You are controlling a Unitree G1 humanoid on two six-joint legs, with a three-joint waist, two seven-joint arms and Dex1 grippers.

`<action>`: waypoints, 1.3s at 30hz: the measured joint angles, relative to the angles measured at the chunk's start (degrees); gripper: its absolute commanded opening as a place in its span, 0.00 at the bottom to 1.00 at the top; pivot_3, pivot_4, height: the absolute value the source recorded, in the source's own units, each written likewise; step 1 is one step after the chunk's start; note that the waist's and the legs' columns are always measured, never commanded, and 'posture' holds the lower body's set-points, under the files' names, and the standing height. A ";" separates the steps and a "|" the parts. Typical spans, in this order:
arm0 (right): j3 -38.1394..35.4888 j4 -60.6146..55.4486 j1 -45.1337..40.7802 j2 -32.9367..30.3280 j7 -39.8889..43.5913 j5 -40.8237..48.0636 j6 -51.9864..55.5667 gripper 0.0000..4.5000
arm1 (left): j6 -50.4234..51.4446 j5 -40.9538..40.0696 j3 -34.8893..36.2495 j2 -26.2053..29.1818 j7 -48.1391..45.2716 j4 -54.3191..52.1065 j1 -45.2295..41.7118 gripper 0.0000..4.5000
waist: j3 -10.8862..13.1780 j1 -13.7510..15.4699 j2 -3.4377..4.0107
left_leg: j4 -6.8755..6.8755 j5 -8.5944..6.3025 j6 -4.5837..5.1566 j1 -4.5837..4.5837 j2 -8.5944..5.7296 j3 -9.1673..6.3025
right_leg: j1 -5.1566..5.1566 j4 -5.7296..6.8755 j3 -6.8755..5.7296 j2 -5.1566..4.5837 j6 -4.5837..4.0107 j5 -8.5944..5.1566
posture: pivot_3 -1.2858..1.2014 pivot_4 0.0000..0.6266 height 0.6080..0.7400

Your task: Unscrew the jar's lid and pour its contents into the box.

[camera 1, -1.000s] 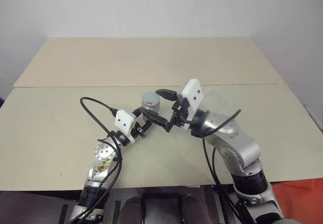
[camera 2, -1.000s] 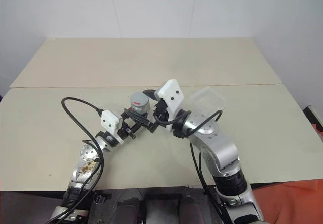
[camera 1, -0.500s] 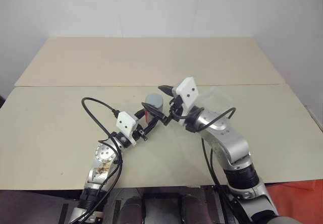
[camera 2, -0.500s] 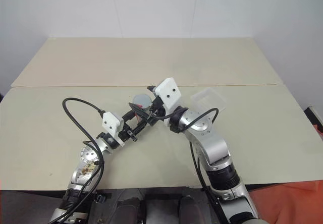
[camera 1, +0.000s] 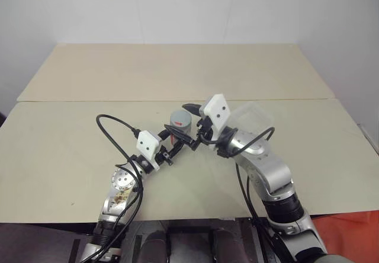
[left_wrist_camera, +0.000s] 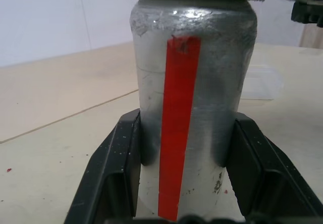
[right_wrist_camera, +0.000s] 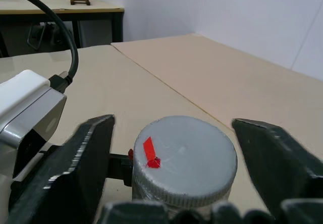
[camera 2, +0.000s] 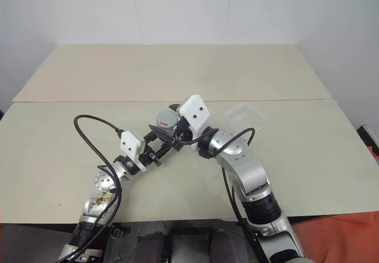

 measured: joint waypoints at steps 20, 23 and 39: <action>-1.33 0.69 -1.72 -11.47 19.53 7.58 -2.69 0.61 | 9.48 -8.01 -2.18 9.14 -11.91 -8.92 2.96 0.45 | 0.01 -0.05 0.01 | -0.01 -0.01 0.01 0.01 0.03 -0.03 | 0.03 -0.06 -0.01 -0.01 0.00 0.00 | 0.52 0.24 1.00; -1.91 3.17 -5.10 -15.84 31.51 11.28 -5.52 0.61 | 12.83 -11.12 -2.99 12.16 -16.56 -12.44 3.06 0.45 | 0.01 -0.06 0.01 | 0.00 0.00 0.01 0.08 0.07 -0.03 | 0.07 -0.03 -0.01 0.04 0.00 0.00 | 0.52 0.24 1.00; -0.64 28.04 -20.60 -13.31 58.75 15.30 -14.64 0.61 | 16.00 -13.21 -3.68 12.42 -20.73 -13.38 -0.30 0.45 | 0.01 0.19 0.02 | 0.00 0.00 0.01 -0.02 0.07 0.02 | -0.04 -0.01 -0.03 0.00 -0.04 0.02 | 0.52 0.24 1.00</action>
